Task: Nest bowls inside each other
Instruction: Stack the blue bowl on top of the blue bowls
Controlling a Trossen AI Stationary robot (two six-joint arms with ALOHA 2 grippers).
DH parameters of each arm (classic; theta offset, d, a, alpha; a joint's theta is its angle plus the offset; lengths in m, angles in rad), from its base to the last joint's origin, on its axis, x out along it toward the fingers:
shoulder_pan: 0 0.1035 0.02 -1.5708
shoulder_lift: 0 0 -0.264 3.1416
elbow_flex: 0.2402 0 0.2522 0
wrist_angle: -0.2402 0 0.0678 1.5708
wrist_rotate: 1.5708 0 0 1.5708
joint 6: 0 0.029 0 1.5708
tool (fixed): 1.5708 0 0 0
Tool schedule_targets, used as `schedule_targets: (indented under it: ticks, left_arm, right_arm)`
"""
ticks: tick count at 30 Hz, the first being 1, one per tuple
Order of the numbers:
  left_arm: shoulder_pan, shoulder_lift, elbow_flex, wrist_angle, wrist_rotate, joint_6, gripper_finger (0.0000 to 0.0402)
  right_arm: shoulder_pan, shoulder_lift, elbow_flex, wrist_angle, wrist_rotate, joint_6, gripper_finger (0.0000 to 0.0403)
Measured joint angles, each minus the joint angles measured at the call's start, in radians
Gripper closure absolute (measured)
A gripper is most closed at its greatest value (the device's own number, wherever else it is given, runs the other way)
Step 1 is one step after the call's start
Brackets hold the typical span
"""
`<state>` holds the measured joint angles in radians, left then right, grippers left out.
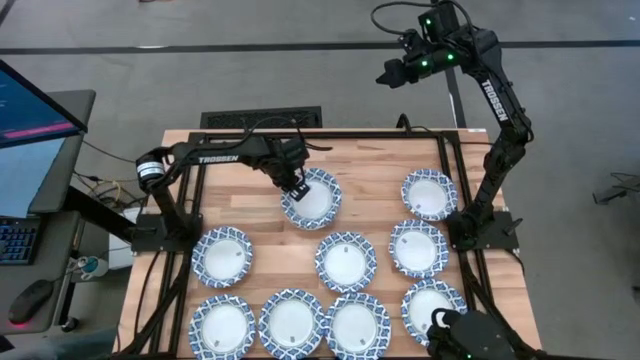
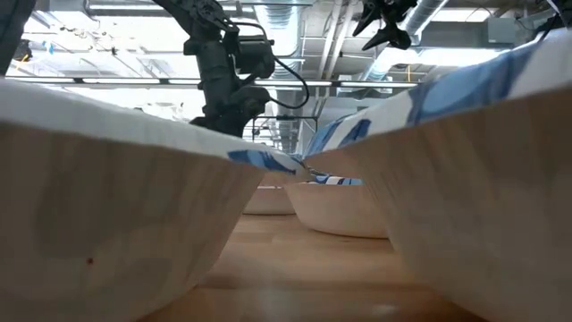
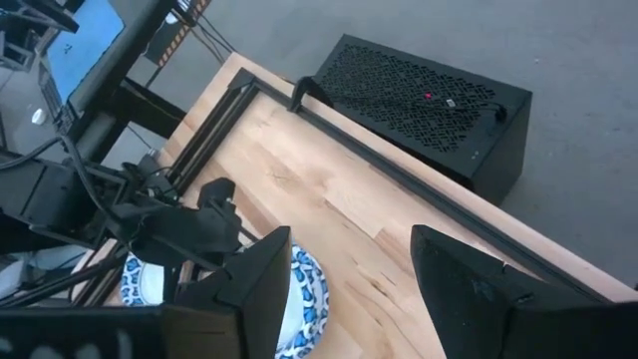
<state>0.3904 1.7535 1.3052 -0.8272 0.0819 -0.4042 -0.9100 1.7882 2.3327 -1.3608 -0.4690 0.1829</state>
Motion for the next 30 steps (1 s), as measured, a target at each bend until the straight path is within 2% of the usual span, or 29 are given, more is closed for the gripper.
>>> schedule_targets:
  ticks: [5, 15, 20, 24, 28, 30]
  left_arm:
    - [0.0, 0.0, 0.0, -0.004, -0.004, 0.034, 0.0352]
    - [-0.01, 0.0, 0.024, -0.062, -0.03, 0.0, 0.025]
    - [-0.03, -0.018, 0.141, -0.241, -0.181, 0.061, 0.0223]
    - [-0.071, -0.115, 0.139, -0.297, -0.252, 0.151, 0.0219]
    - [-0.176, -0.3, 0.02, -0.251, -0.264, 0.302, 0.022]
    - [-0.231, -0.405, -0.055, -0.273, -0.286, 0.325, 0.022]
  right_arm:
    - [0.0, 0.0, 0.0, 0.0, 0.0, -0.001, 0.0173]
    - [0.0, 0.0, 0.0, 0.0, 0.0, -0.01, 0.0173]
    - [0.0, 0.0, 0.0, 0.0, 0.0, -0.011, 0.0173]
    - [0.0, 0.0, 0.0, -0.005, 0.0, -0.02, 0.0173]
    - [-0.001, 0.0, 0.0, -0.039, -0.001, -0.049, 0.0173]
    - [-0.002, 0.0, 0.0, -0.046, -0.001, -0.06, 0.0173]
